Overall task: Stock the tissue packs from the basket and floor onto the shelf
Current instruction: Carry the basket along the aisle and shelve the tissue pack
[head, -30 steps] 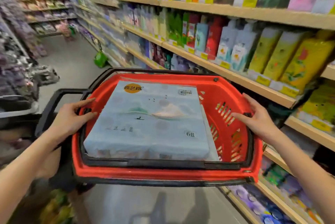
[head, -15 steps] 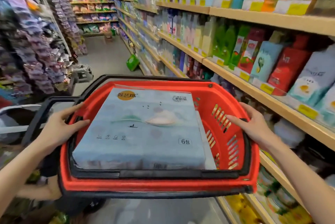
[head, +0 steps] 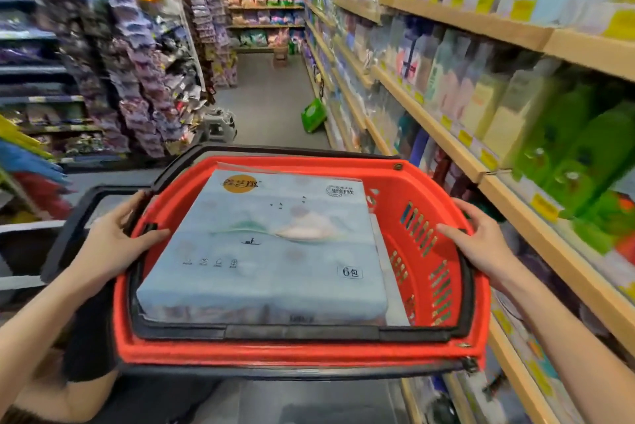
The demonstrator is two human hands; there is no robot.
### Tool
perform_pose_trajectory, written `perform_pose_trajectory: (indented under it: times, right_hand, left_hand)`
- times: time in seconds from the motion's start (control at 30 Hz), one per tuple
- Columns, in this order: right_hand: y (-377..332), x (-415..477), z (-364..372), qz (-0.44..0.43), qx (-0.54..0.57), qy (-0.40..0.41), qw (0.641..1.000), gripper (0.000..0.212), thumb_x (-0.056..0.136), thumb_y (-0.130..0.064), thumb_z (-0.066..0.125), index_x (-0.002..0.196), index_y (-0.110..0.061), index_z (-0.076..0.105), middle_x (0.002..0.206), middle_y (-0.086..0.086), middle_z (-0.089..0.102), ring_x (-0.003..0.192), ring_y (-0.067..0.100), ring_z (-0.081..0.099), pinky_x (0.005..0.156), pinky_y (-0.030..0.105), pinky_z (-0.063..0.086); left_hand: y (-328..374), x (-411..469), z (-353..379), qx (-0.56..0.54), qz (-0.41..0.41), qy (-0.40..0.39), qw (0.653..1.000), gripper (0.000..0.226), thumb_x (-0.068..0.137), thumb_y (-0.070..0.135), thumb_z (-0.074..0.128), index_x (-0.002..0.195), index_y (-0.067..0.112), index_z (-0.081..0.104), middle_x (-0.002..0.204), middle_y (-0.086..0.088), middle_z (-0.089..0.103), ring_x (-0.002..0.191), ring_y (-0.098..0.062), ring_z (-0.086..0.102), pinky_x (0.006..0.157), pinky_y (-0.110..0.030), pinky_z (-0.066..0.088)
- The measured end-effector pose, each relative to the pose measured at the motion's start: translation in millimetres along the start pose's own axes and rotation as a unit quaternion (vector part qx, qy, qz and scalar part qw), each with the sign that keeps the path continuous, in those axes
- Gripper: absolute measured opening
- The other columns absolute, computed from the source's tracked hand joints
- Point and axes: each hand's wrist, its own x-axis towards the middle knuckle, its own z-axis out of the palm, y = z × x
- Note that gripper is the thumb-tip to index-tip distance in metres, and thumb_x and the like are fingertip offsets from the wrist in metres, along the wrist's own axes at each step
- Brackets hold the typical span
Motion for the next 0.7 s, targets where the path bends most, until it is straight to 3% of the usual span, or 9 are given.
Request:
perform_pose_trajectory:
  times: [0.07,0.13,0.2,0.33,0.47,0.6,0.7]
  right_hand:
    - [4,41,17,-0.003,-0.01,-0.003,1.0,0.048,0.078,-0.006,0.068,0.123,-0.01,0.052,0.114,0.011,0.061,0.082,0.001,0.059,0.073,0.002,0.043]
    - [5,78,35,-0.005,-0.009,-0.01,1.0,0.049,0.078,-0.005,0.068,0.123,-0.008,0.052,0.116,0.013,0.061,0.097,0.015,0.057,0.085,0.019,0.045]
    - [4,112,53,0.006,-0.005,-0.01,1.0,0.049,0.078,-0.006,0.068,0.124,-0.006,0.051,0.116,0.013,0.06,0.1,0.018,0.056,0.088,0.026,0.044]
    - [-2,178,82,0.008,0.0,-0.011,1.0,0.054,0.075,-0.019,0.072,0.124,-0.006,0.051,0.117,0.012,0.061,0.096,0.011,0.058,0.08,0.014,0.046]
    - [-11,247,107,-0.003,-0.01,0.007,1.0,0.047,0.08,-0.004,0.066,0.125,-0.004,0.049,0.111,0.007,0.057,0.092,0.006,0.055,0.069,-0.003,0.04]
    - [-7,328,138,-0.012,-0.004,-0.001,1.0,0.049,0.081,-0.004,0.065,0.126,-0.004,0.049,0.112,0.006,0.056,0.096,0.011,0.055,0.064,-0.004,0.039]
    - [8,398,164,-0.022,-0.008,-0.021,0.999,0.048,0.079,-0.004,0.066,0.125,-0.005,0.051,0.115,0.012,0.06,0.081,-0.013,0.057,0.069,-0.003,0.041]
  left_hand:
    - [-2,34,9,-0.001,0.0,0.014,1.0,0.076,0.072,-0.001,0.073,0.139,0.013,0.04,0.126,-0.005,0.054,0.111,-0.015,0.052,0.101,-0.031,0.035]
    - [-4,76,16,0.01,0.012,0.018,1.0,0.075,0.072,-0.002,0.073,0.138,0.011,0.04,0.129,-0.008,0.053,0.11,-0.015,0.051,0.096,-0.029,0.034]
    - [-3,119,21,0.02,0.015,0.009,1.0,0.076,0.072,0.0,0.074,0.138,0.012,0.04,0.133,-0.01,0.051,0.114,-0.018,0.052,0.096,-0.029,0.034]
    - [4,196,28,0.046,0.028,0.005,0.999,0.077,0.072,0.002,0.074,0.14,0.011,0.039,0.135,-0.013,0.051,0.114,-0.016,0.049,0.097,-0.027,0.032]
    - [5,263,36,0.055,0.03,0.019,0.998,0.077,0.073,0.006,0.075,0.141,0.012,0.038,0.138,-0.013,0.048,0.122,-0.024,0.048,0.099,-0.028,0.032]
    - [-2,332,54,0.043,0.021,0.031,0.998,0.077,0.073,0.005,0.074,0.141,0.014,0.038,0.136,-0.012,0.05,0.113,-0.018,0.05,0.096,-0.029,0.034]
    - [-12,387,72,0.036,0.004,0.033,0.999,0.078,0.073,0.004,0.074,0.141,0.015,0.037,0.132,-0.012,0.053,0.107,-0.015,0.05,0.095,-0.028,0.034]
